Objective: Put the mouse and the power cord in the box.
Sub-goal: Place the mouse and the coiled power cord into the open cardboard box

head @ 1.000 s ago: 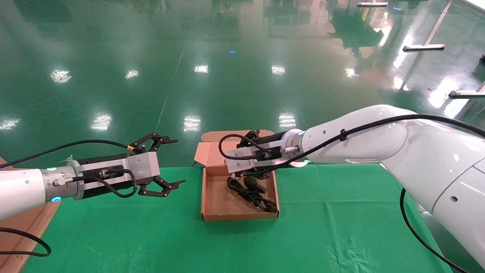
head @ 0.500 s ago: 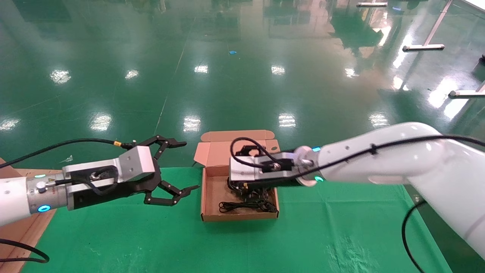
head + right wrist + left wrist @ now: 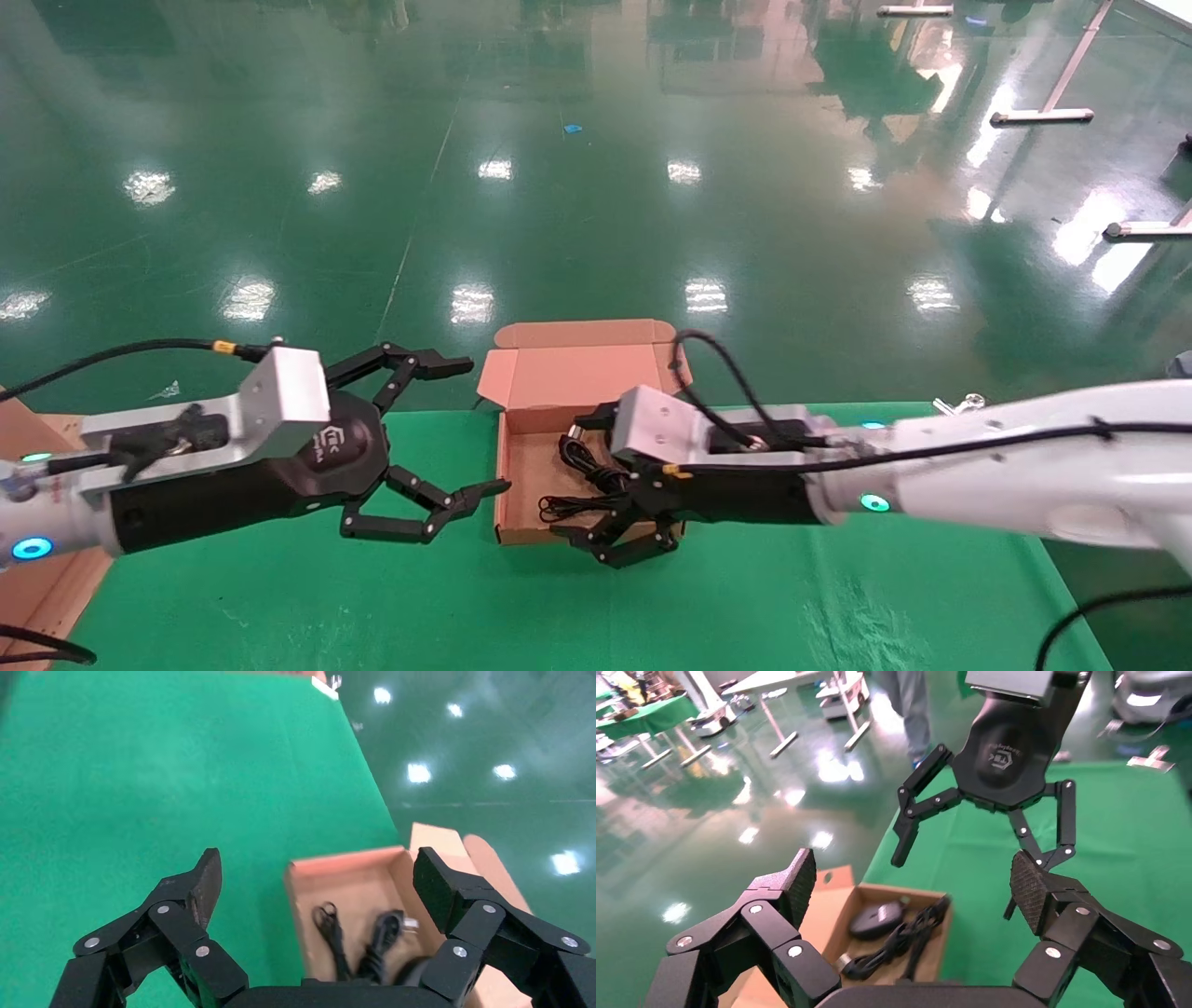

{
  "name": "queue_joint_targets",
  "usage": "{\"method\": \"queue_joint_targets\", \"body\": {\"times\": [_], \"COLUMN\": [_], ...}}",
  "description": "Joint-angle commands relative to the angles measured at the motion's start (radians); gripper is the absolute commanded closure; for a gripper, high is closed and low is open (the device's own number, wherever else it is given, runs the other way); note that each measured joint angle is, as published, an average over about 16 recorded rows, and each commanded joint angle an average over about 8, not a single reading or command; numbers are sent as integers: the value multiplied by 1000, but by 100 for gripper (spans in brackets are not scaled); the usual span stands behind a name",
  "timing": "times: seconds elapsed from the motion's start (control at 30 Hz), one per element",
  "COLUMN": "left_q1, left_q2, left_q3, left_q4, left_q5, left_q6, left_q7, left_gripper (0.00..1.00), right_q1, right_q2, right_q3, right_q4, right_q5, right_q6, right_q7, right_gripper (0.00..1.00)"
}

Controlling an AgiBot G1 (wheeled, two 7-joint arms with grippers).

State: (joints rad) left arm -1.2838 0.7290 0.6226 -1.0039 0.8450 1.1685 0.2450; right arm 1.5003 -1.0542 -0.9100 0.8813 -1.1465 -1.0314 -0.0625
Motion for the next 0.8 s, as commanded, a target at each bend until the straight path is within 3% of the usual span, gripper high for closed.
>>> {"method": "queue_joint_targets", "body": {"times": [0.03,0.8], "left_q1": [14,169], "left_q2": [-8,-95], "left_q3": [-22,-277], "left_q4": [-18,-226], "left_q5": [-7,-92], "left_q6": [21,264], "left_q7": [-28,-349], "left_gripper": [0,0], "right_q1": [-24,-300], "right_q2": [25,312], "right_q3": [36,444], "right_q4": [23,284], "right_q5": [24,293], "right_q6": [-26,-327], "right_q7": [14,176], "right_gripper": [0,0]}}
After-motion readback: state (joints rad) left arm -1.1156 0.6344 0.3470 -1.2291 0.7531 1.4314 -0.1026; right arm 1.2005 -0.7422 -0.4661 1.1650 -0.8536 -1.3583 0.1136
